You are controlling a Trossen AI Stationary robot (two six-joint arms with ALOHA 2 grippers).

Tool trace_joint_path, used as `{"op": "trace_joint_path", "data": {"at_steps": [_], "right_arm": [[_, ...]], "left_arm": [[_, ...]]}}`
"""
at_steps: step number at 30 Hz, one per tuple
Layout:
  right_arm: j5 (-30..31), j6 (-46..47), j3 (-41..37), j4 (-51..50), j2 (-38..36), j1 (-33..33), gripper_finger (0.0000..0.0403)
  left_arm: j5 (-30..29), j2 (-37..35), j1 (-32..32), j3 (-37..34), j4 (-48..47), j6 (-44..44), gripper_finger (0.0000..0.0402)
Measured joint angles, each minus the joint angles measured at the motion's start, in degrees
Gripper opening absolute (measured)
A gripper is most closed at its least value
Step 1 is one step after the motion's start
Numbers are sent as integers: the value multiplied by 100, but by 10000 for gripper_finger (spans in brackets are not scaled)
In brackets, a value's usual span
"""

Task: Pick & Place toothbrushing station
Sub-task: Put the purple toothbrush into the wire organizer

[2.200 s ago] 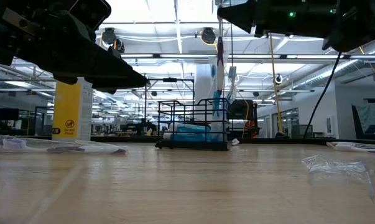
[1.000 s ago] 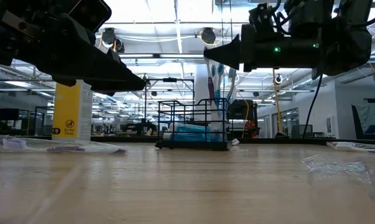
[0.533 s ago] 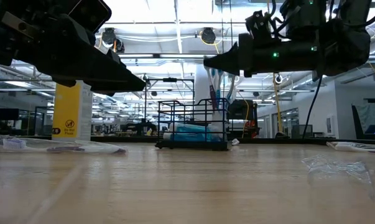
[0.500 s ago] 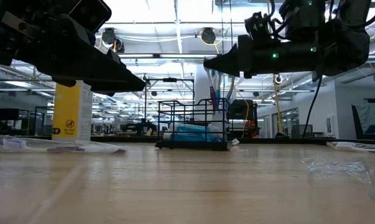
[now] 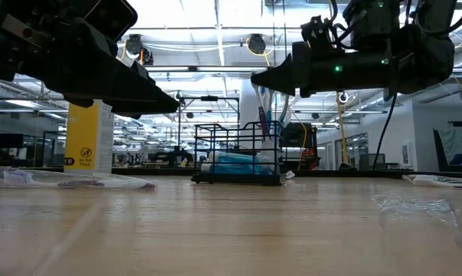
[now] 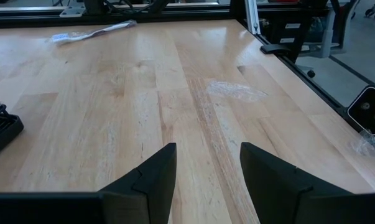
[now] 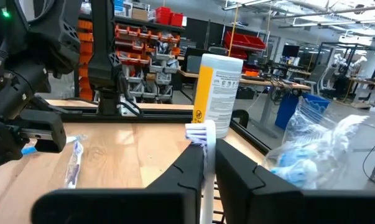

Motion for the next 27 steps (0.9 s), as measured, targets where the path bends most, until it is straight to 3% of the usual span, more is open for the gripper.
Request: {"op": "trace_joint_path", "data": {"at_steps": [14, 27], "right_arm": [[-152, -2, 0, 7, 0, 82, 71], [-144, 74, -1, 43, 0, 87, 175]], "left_arm": [[0, 0, 0, 0, -2, 3, 182], [0, 0, 0, 0, -4, 2, 182]]}}
